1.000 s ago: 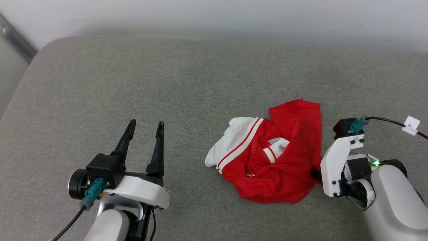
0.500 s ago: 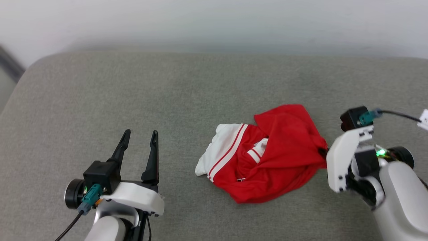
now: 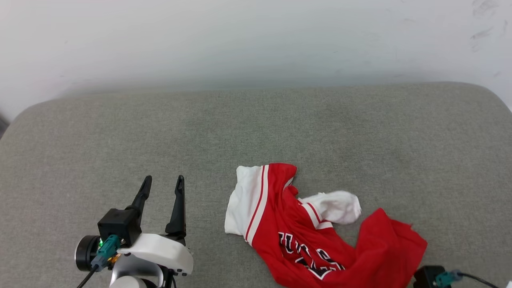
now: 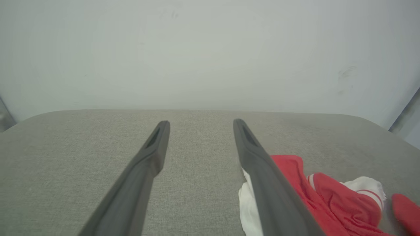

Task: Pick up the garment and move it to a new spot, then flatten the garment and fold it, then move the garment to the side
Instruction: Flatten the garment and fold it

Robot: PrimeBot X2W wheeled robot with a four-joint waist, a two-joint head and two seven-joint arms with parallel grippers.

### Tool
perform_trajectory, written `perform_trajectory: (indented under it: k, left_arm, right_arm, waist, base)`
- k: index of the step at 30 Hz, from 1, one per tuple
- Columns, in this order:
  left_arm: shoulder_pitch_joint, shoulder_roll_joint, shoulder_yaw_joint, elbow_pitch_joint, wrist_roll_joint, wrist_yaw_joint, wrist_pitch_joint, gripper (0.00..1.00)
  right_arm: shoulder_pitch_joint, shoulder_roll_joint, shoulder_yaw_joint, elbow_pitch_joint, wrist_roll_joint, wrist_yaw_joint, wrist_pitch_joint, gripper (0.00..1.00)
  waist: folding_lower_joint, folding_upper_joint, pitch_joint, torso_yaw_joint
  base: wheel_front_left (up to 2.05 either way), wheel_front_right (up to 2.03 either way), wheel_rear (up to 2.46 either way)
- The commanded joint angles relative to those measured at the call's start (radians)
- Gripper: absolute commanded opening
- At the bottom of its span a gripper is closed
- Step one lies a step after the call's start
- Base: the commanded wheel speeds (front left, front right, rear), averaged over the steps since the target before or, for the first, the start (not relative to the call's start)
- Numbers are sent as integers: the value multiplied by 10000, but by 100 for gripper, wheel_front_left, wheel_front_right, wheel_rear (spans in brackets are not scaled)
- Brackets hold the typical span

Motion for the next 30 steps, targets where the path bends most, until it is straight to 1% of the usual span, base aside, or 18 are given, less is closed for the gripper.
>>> perform_trajectory:
  k: [1,4,8,9,12,14,17,19,21,24,26,28,29,30]
  left_arm:
    - [171,51,-7,15,-40,46,10,100]
    - [239,61,-24,71,-89,67,57,100]
    - [399,67,-51,91,-144,92,77,100]
    - [419,70,-50,90,-159,98,82,100]
    - [421,74,-41,75,-178,133,62,100]
    - [414,55,-29,54,-200,172,33,100]
    - [278,29,-51,47,-219,173,20,100]
    - [154,23,-94,38,-219,129,25,100]
    - [33,10,-158,20,-188,74,32,100]
    - [-210,-14,-269,1,-113,-32,-4,100]
    - [-360,-45,-346,19,-91,-74,-64,100]
    - [-548,-94,-417,25,-56,-140,-115,100]
    - [-548,-94,-417,25,-56,-140,-115,100]
    - [-648,-131,-451,39,-41,-165,-147,100]
  right_arm:
    - [199,85,-106,127,18,-3,-356,100]
    - [163,173,-188,126,7,-3,-1330,100]
    - [-145,168,-445,-396,359,-3,-3084,100]
    - [-150,171,-475,-540,256,-3,-3396,100]
    - [-382,174,-595,-1063,227,-3,-4160,100]
    - [-612,172,-704,-1234,177,-3,-4380,100]
    - [-1190,163,-825,-1145,-62,-3,-4069,100]
    - [-1694,-121,-772,-788,-128,-3,-3512,100]
    - [-2279,-455,-581,-233,50,-3,-2681,100]
    - [-3187,-1066,-114,580,350,-3,-1546,100]
    - [-3693,-1327,334,1060,555,-3,-936,100]
    - [-4196,-1629,711,1501,784,-5,-462,100]
    - [-4196,-1629,711,1501,784,-5,-462,100]
    - [-4430,-1724,951,1701,950,-3,-306,100]
  waist:
    - [2,0,-57,-2]
    - [2,0,-156,-6]
    - [2,0,-274,0]
    - [2,0,-301,10]
    - [2,0,-361,58]
    - [2,0,-367,96]
    - [2,0,-334,191]
    - [2,0,-266,294]
    - [2,0,-137,445]
    - [2,0,173,736]
    - [2,0,376,915]
    - [2,0,639,1101]
    - [2,0,639,1101]
    - [2,0,757,1192]
  base:
    - [0,0,0]
    - [0,0,0]
    - [0,0,0]
    - [0,0,0]
    - [0,0,0]
    - [0,0,0]
    - [0,0,0]
    - [0,0,0]
    - [0,0,0]
    - [0,0,0]
    - [0,0,0]
    - [0,0,0]
    - [0,0,0]
    - [0,0,0]
